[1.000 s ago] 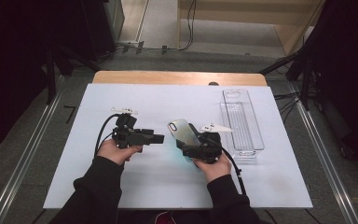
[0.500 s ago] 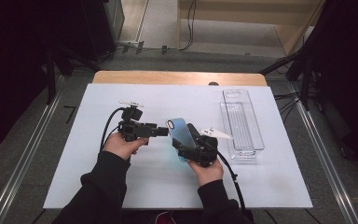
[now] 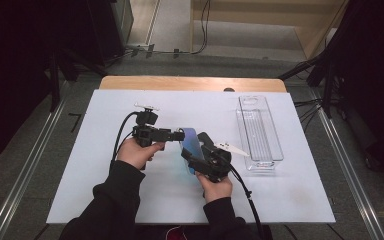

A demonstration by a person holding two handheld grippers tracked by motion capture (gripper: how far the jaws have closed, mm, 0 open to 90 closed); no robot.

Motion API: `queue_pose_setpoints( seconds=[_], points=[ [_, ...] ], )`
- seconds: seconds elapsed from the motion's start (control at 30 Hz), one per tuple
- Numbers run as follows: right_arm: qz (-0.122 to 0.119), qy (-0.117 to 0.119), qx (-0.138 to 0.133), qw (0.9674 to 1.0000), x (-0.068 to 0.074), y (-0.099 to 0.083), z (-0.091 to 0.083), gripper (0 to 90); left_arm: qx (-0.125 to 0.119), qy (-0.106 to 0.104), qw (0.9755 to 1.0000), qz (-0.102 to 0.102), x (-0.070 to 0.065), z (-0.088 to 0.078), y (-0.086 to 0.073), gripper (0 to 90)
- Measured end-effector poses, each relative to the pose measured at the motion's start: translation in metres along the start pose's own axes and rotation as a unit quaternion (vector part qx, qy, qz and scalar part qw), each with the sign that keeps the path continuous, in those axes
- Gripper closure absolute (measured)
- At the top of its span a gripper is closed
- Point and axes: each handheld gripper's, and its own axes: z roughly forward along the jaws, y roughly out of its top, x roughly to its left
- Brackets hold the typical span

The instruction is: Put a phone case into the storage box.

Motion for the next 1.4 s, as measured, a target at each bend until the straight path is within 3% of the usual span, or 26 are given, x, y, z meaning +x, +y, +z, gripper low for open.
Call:
queue_pose_setpoints(
  seconds=[0.23,0.37,0.5,0.6,0.73,0.83,0.97,1.13,1.33,1.4],
  points=[
    [0.005,0.001,-0.007,1.0000,0.002,-0.003,0.001,14.4,0.008,-0.005,0.9995,-0.032,0.002,0.009,0.003,32.8],
    [-0.001,0.004,-0.013,0.9999,0.004,-0.003,0.001,14.4,0.005,-0.013,0.9990,-0.044,0.004,0.013,0.003,39.9],
    [-0.003,0.009,-0.019,0.9998,0.005,-0.003,0.000,14.4,0.002,-0.032,0.9978,-0.059,0.006,0.016,0.003,53.1],
    [-0.007,0.014,-0.021,0.9997,0.006,-0.004,0.001,14.4,0.008,-0.052,0.9951,-0.084,0.008,0.018,0.003,61.3],
    [-0.017,0.016,-0.027,0.9993,0.008,-0.005,0.002,14.4,-0.001,-0.071,0.9930,-0.095,0.010,0.018,0.002,74.3],
    [-0.019,0.019,-0.025,0.9993,0.008,-0.005,0.004,14.3,-0.005,-0.078,0.9922,-0.097,0.009,0.017,0.002,77.1],
    [-0.035,0.014,-0.026,0.9989,0.009,-0.006,0.005,14.3,-0.008,-0.106,0.9888,-0.105,0.008,0.016,0.002,80.6],
    [-0.043,0.018,-0.029,0.9985,0.009,-0.004,0.004,14.2,-0.010,-0.119,0.9864,-0.113,0.010,0.014,0.003,81.0],
    [-0.067,0.026,-0.027,0.9970,0.008,-0.002,0.003,13.3,-0.010,-0.125,0.9860,-0.110,0.008,0.012,0.003,81.1],
    [-0.077,0.022,-0.015,0.9966,0.007,0.001,0.003,5.7,-0.014,-0.124,0.9863,-0.108,0.007,0.010,0.003,81.1]
  ],
)
